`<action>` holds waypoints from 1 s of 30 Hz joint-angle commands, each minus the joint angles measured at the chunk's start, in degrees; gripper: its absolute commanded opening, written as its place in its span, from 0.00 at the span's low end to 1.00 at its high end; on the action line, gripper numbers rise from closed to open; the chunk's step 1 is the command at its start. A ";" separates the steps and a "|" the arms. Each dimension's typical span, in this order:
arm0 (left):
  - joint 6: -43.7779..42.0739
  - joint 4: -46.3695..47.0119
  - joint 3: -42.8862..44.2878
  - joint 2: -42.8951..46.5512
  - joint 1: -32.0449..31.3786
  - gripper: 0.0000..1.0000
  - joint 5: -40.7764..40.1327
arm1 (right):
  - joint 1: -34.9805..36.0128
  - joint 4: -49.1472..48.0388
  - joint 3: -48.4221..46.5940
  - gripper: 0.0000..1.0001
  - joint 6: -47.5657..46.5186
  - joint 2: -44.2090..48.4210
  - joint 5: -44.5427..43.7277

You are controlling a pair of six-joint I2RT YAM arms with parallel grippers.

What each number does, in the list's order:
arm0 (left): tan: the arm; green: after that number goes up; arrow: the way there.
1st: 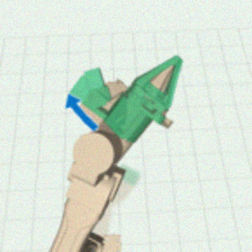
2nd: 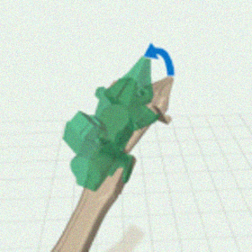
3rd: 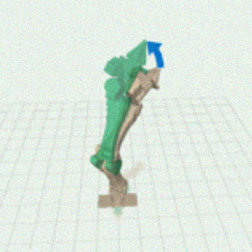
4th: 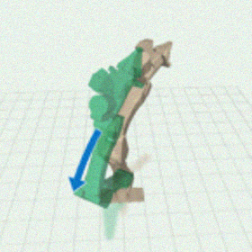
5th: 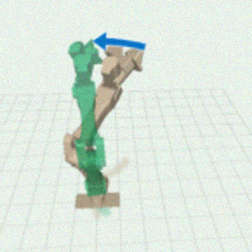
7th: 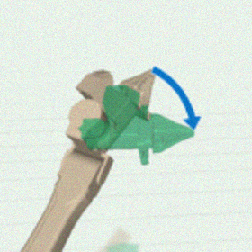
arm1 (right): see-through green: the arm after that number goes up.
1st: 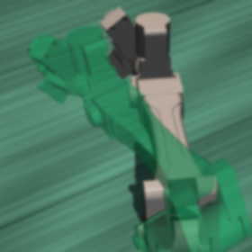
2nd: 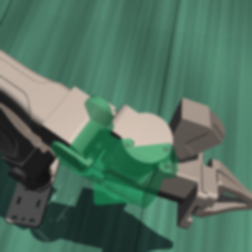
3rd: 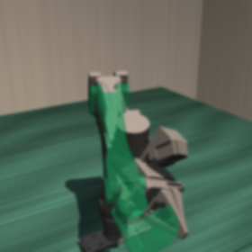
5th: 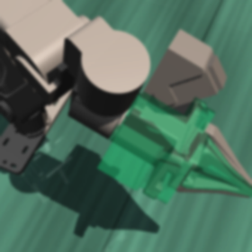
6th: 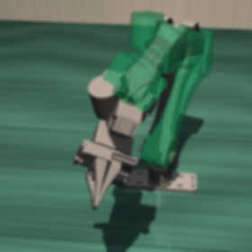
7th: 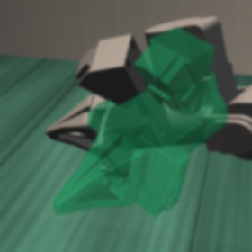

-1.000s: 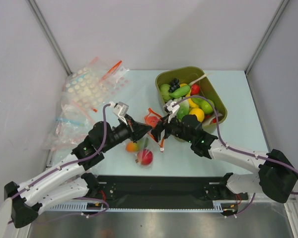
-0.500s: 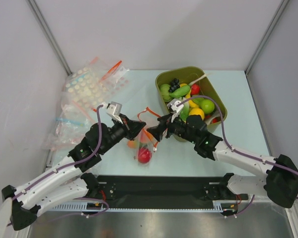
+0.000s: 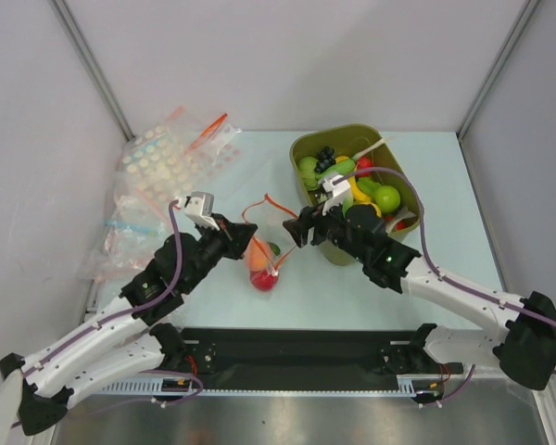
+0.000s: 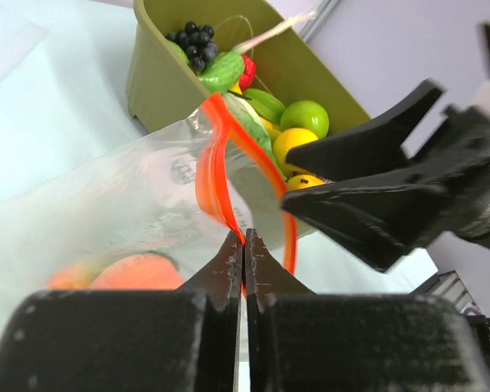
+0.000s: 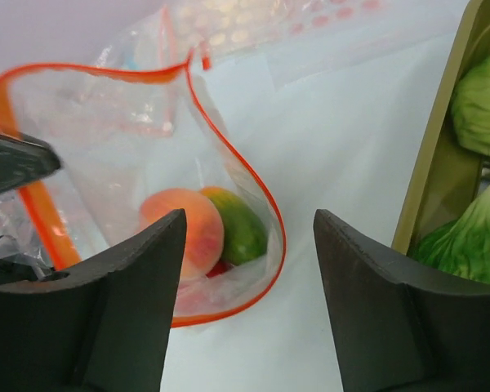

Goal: Place the food in the zip-top bag and seal the zipper
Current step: Place the fake fruit in the zipper food storage bag, then adjust the zipper food storage bag at the center of the board.

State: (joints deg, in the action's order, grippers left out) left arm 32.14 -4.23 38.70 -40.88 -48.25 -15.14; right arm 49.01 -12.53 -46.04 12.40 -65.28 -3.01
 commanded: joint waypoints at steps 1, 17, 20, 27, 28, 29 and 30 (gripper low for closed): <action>0.56 1.94 1.56 1.95 -0.09 0.00 -2.09 | 0.29 4.53 -3.70 0.68 0.87 -3.53 -1.30; 2.14 2.21 -0.38 3.71 -0.09 0.00 -5.78 | 0.38 0.86 -3.10 0.00 0.78 -2.05 10.56; 2.83 1.16 0.06 1.52 -0.18 0.00 -6.48 | 0.55 -5.64 0.68 0.00 1.13 1.63 15.03; 6.18 -2.34 2.07 -5.87 -0.09 0.00 -6.66 | 3.28 -23.86 9.05 0.00 1.58 8.59 17.53; 5.92 -3.58 3.91 -6.14 -0.09 0.00 -7.27 | 3.37 -19.50 7.82 0.00 1.14 7.11 13.33; 5.05 -4.38 4.45 -5.62 -0.09 0.00 -7.80 | 3.37 -16.93 6.68 0.00 0.52 6.22 11.37; 4.69 -4.91 4.54 -4.57 -0.18 0.00 -8.33 | 3.37 -14.73 4.58 0.00 -0.01 5.00 9.61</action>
State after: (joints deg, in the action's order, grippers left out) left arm 36.58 -7.99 38.85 -47.46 -48.25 -21.43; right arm 52.16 -26.44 -36.97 13.72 -58.19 12.10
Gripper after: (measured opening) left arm 0.009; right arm 0.011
